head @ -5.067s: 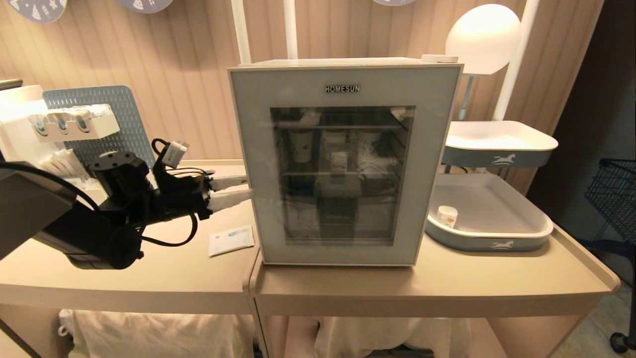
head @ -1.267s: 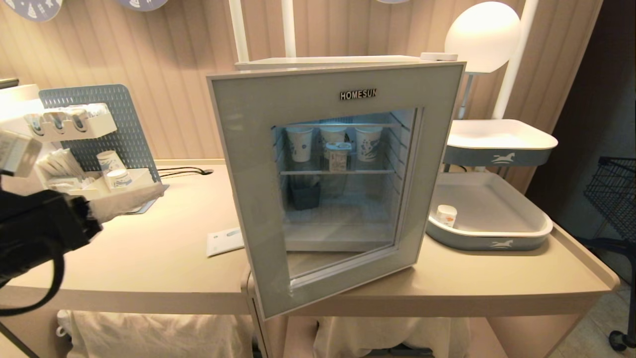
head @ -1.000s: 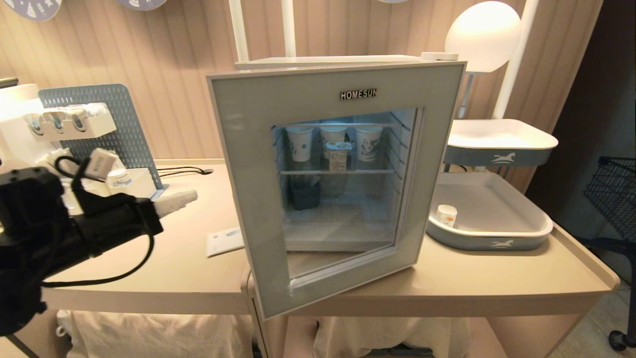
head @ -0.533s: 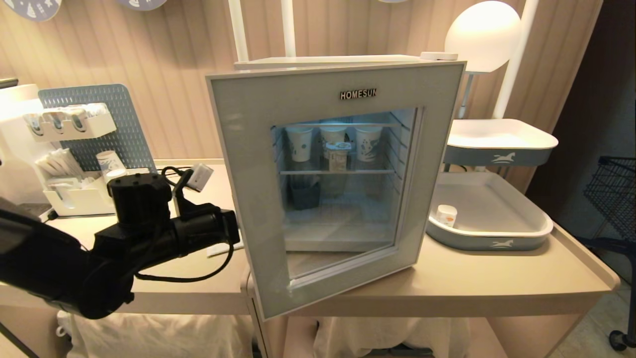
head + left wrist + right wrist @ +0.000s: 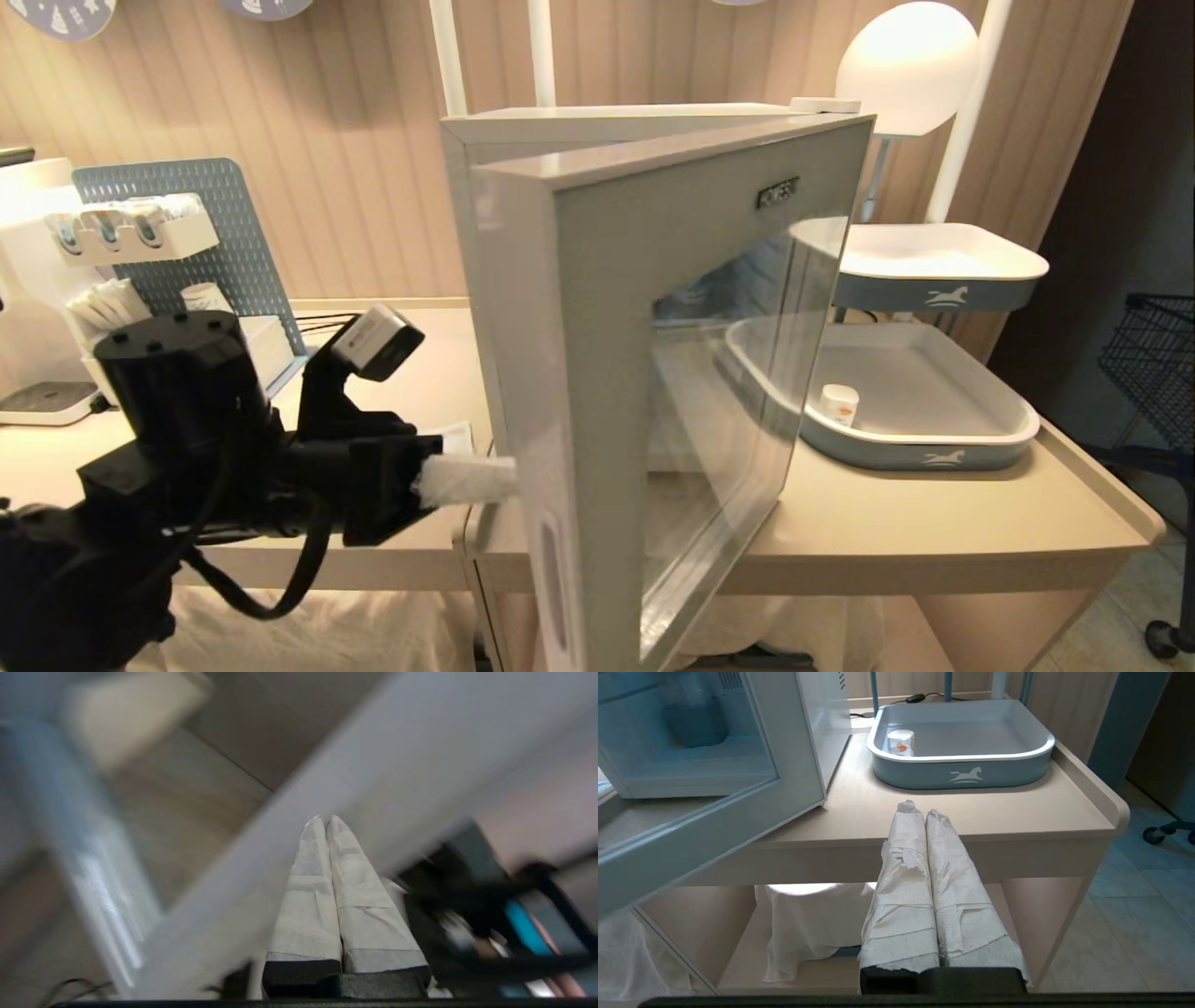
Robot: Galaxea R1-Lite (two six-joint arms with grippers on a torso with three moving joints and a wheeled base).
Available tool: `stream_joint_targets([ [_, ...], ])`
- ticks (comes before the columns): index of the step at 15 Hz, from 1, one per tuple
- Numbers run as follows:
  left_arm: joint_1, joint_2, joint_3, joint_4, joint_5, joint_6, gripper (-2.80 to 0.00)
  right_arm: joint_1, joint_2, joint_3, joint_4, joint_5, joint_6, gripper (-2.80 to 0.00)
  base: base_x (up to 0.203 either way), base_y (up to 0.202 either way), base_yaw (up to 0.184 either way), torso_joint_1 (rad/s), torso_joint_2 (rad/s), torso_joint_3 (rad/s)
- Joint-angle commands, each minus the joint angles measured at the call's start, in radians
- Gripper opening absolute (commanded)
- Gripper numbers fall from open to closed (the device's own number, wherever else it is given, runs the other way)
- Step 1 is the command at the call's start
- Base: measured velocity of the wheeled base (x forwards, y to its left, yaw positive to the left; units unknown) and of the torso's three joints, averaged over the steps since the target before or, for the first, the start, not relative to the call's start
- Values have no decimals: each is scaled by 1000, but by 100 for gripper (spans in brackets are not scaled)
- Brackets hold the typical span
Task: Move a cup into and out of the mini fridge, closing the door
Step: Open the freezer door
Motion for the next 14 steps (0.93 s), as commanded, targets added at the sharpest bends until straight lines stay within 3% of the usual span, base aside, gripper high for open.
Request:
stream_joint_targets([
  [1, -133, -100, 19, -6, -57, -8, -280, 0, 1, 0, 0, 0, 0, -280, 0, 0, 0, 0, 0, 0],
  [3, -157, -143, 27, 1, -65, -11, -280, 0, 1, 0, 0, 0, 1, -280, 0, 0, 0, 0, 0, 0],
  [6, -134, -147, 50, 0, -24, -10, -280, 0, 1, 0, 0, 0, 1, -280, 0, 0, 0, 0, 0, 0],
  [8, -76, -165, 57, 1, 62, -9, -280, 0, 1, 0, 0, 0, 0, -280, 0, 0, 0, 0, 0, 0],
  [10, -21, -239, 58, 37, 199, -9, -280, 0, 1, 0, 0, 0, 0, -280, 0, 0, 0, 0, 0, 0],
  [12, 86, -409, 15, 239, 278, 0, -280, 0, 1, 0, 0, 0, 0, -280, 0, 0, 0, 0, 0, 0],
  [14, 279, -628, -90, 617, 325, 41, -280, 0, 1, 0, 0, 0, 0, -280, 0, 0, 0, 0, 0, 0],
])
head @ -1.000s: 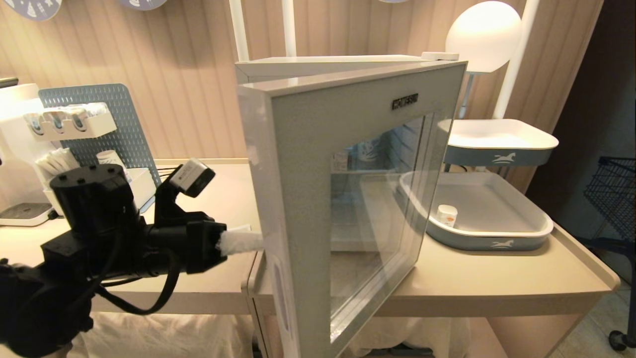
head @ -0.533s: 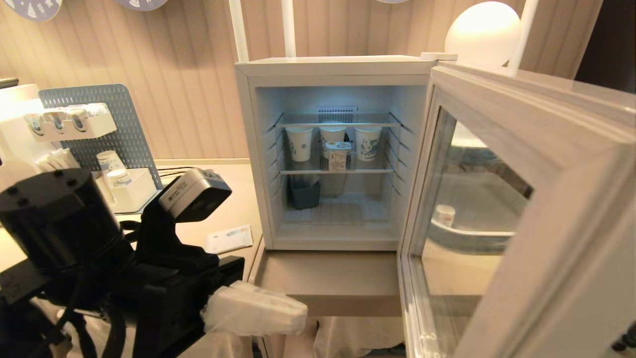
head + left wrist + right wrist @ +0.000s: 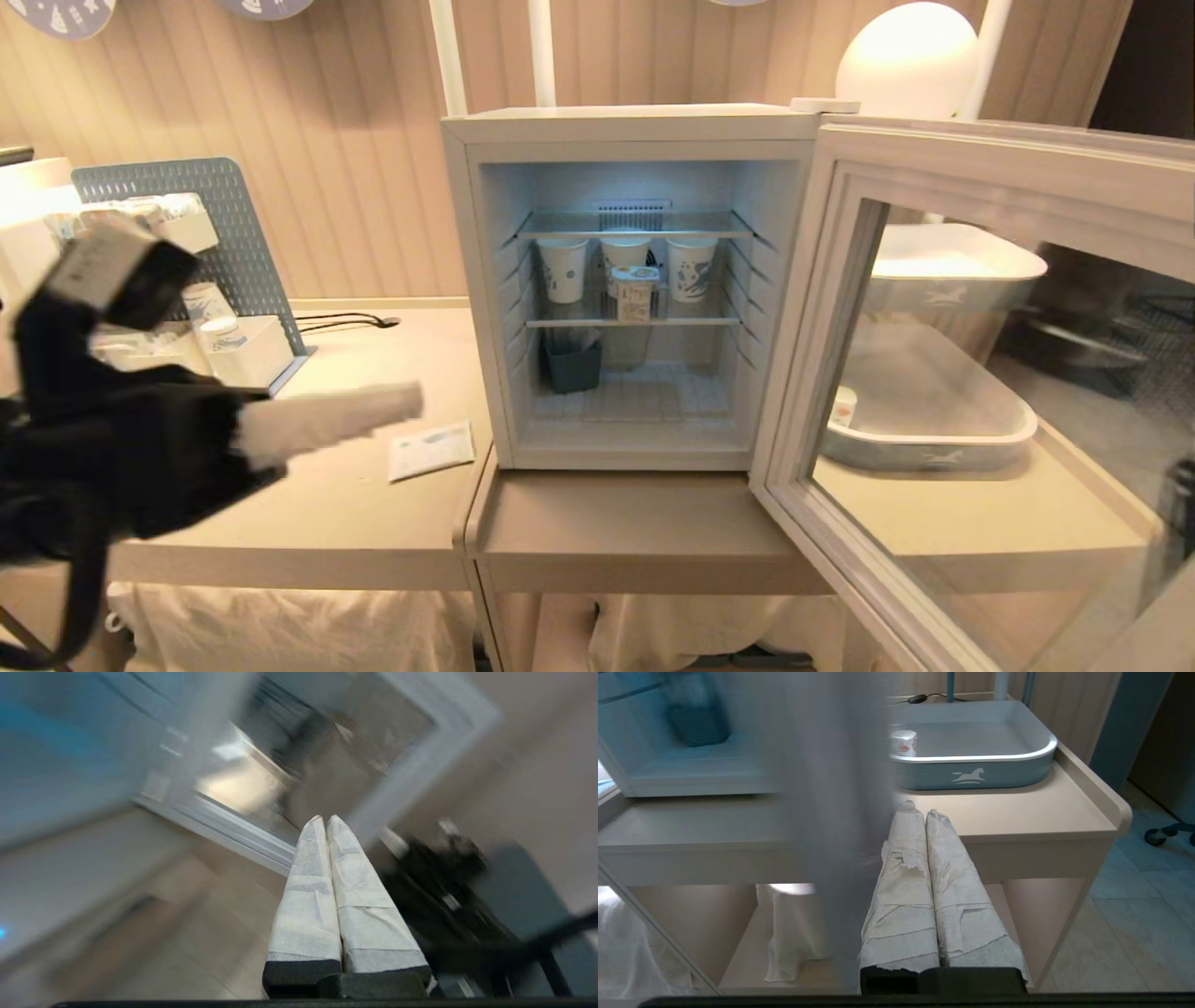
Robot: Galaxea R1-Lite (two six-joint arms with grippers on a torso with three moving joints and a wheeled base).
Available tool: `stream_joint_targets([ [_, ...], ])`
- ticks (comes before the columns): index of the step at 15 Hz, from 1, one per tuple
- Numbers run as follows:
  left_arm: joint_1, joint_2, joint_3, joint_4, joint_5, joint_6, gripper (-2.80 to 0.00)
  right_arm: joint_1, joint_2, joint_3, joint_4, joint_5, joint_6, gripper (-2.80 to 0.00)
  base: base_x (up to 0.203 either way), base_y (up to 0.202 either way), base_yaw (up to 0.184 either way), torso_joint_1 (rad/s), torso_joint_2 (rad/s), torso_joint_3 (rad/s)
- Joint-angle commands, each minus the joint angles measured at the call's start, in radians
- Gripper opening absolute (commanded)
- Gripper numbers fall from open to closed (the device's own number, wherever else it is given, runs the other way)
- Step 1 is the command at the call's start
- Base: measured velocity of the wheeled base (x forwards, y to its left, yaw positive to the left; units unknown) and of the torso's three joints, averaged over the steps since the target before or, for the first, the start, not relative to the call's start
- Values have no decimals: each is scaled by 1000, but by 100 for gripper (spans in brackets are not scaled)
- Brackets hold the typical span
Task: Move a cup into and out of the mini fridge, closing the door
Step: Open the freezer door, then take the yoghurt out of the freezer
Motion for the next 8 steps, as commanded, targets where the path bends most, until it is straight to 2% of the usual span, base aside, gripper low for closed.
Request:
stream_joint_targets([
  [1, 221, -315, -120, 453, 38, 55, -280, 0, 1, 0, 0, 0, 0, -280, 0, 0, 0, 0, 0, 0],
  [3, 365, -511, -246, 745, 108, 119, -280, 0, 1, 0, 0, 0, 0, -280, 0, 0, 0, 0, 0, 0],
  [4, 404, -584, -346, 904, 152, 140, -280, 0, 1, -2, 0, 0, 0, -280, 0, 0, 0, 0, 0, 0],
  [6, 439, -655, -546, 1224, 243, 167, -280, 0, 1, -1, 0, 0, 0, -280, 0, 0, 0, 0, 0, 0],
  [7, 440, -680, -615, 1375, 277, 177, -280, 0, 1, 0, 0, 1, 0, -280, 0, 0, 0, 0, 0, 0],
  [8, 430, -718, -645, 1474, 301, 189, -280, 0, 1, -2, 0, 0, 0, -280, 0, 0, 0, 0, 0, 0],
])
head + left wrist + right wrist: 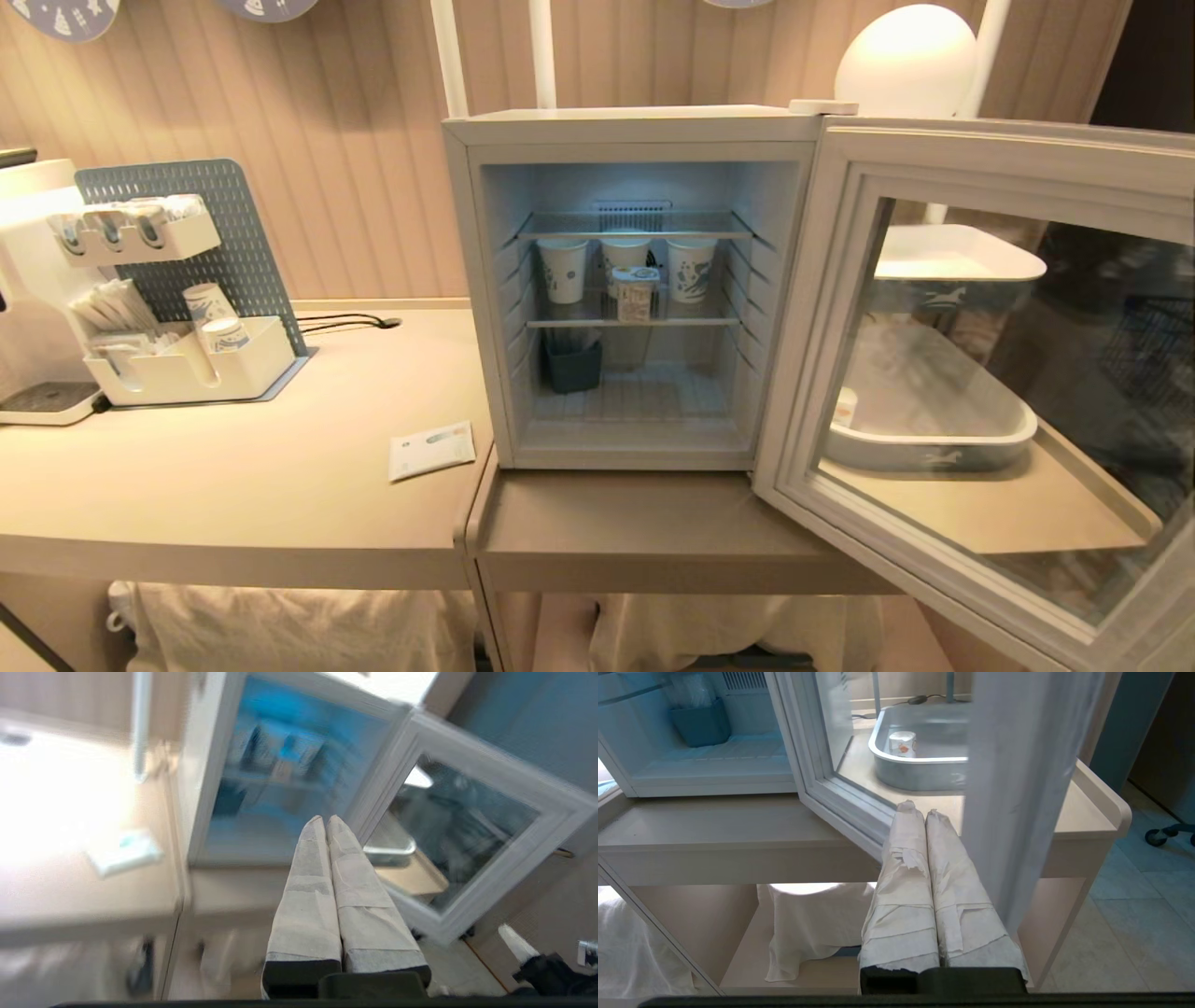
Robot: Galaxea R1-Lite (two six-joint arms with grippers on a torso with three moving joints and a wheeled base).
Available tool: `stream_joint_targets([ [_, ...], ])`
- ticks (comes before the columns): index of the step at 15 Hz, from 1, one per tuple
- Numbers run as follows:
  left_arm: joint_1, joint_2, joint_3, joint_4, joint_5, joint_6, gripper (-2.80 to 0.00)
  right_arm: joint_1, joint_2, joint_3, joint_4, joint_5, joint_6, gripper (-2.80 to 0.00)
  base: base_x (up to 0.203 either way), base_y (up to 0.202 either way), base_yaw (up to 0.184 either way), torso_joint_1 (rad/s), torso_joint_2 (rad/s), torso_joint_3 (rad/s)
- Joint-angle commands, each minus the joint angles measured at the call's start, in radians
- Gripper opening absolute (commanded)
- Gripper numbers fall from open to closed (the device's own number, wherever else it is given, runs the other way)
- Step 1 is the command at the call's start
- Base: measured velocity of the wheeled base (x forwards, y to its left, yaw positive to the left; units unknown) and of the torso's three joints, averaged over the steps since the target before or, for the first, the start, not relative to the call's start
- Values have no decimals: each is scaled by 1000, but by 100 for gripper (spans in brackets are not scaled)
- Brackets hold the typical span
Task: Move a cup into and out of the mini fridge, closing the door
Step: Take the yoghurt out of the freezer
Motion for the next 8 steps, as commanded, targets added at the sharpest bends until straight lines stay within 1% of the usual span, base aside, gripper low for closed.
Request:
stream_joint_targets([
  [1, -10, -148, -64, 332, 30, 20, -280, 0, 1, 1, -1, -1, 0, -280, 0, 0, 0, 0, 0, 0],
  [2, -14, -202, -33, 348, 37, 49, -280, 0, 1, 0, -1, 0, 0, -280, 0, 0, 0, 0, 0, 0],
  [3, -19, -254, -1, 358, 40, 93, -280, 0, 1, 0, -1, 0, 0, -280, 0, 0, 0, 0, 0, 0],
  [4, -26, -285, 9, 391, 47, 157, -280, 0, 1, 0, -1, -1, 0, -280, 0, 0, 0, 0, 0, 0],
  [5, -51, -285, -5, 428, 71, 178, -280, 0, 1, 0, -1, 1, 0, -280, 0, 0, 0, 0, 0, 0],
  [7, -167, -269, -30, 433, 132, 182, -280, 0, 1, 0, -1, -1, 0, -280, 0, 0, 0, 0, 0, 0],
  [8, -213, -277, -12, 433, 166, 184, -280, 0, 1, 0, -1, -1, 0, -280, 0, 0, 0, 0, 0, 0],
])
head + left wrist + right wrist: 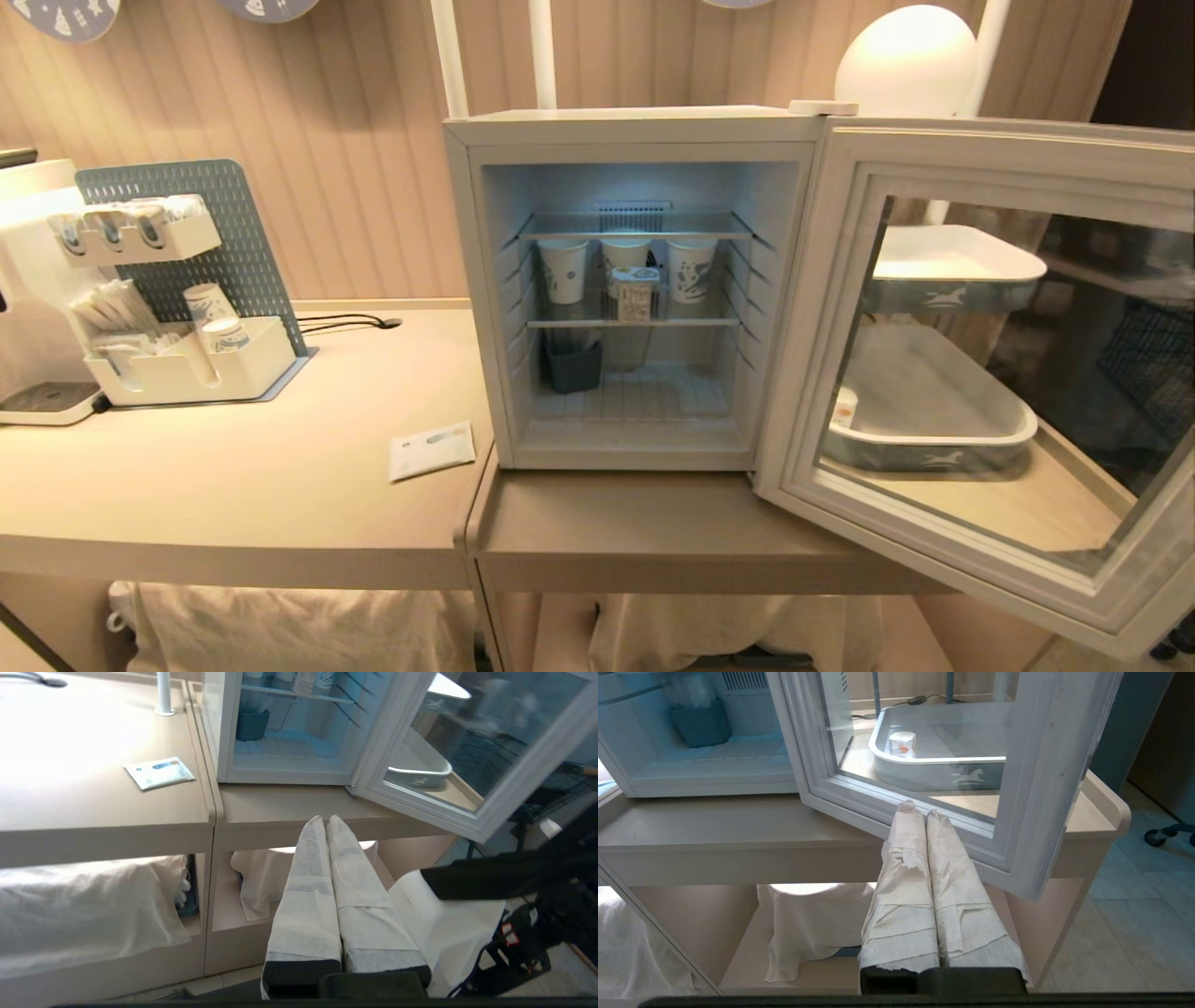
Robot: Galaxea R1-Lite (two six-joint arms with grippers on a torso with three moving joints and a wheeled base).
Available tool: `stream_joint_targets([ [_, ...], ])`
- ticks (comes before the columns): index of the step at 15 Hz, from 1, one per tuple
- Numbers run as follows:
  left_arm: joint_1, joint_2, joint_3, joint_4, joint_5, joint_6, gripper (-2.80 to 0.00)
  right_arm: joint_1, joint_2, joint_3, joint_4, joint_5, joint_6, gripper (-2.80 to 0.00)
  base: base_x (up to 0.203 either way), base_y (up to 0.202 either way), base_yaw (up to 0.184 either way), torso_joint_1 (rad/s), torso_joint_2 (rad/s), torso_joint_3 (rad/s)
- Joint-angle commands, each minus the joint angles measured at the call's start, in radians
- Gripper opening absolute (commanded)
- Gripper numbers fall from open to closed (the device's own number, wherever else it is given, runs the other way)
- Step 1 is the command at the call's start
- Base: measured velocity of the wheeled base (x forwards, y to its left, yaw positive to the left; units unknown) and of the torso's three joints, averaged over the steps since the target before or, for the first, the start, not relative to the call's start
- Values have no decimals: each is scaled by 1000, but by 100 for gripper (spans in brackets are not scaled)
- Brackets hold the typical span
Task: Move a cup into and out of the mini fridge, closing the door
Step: Take the yoghurt out of the freezer
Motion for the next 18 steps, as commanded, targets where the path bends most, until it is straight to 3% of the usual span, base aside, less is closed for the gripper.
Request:
stream_joint_targets([
  [1, -72, -43, 61, -1, 35, 6, -280, 0, 1, 0, -1, 0, 0, -280, 0, 0, 0, 0, 0, 0],
  [3, -65, -206, 256, -50, 59, 73, -280, 0, 1, 0, 1, 0, 0, -280, 0, 0, 0, 0, 0, 0],
  [5, -61, -305, 426, -144, 175, 96, -280, 0, 1, 0, 1, 0, 0, -280, 0, 0, 0, 0, 0, 0],
  [7, -58, -310, 714, -454, 296, 105, -280, 0, 1, 0, 0, 0, 0, -280, 0, 0, 0, 0, 0, 0],
  [9, -57, -307, 1029, -768, 359, 205, -280, 0, 1, 0, 1, 0, 0, -280, 0, 0, 0, 0, 0, 0],
  [10, -56, -306, 1135, -831, 380, 248, -280, 0, 1, 0, 1, 0, 0, -280, 0, 0, 0, 0, 0, 0],
  [12, -56, -305, 1217, -883, 397, 311, -280, 0, 1, 0, 1, 0, 0, -280, 0, 0, 0, 0, 0, 0],
  [14, -55, -303, 1189, -943, 427, 301, -280, 0, 1, 0, 1, 1, 0, -280, 0, 0, 0, 0, 0, 0],
  [18, -55, -303, 1191, -947, 430, 279, -280, 0, 1, 0, 1, 1, 0, -280, 0, 0, 0, 0, 0, 0],
])
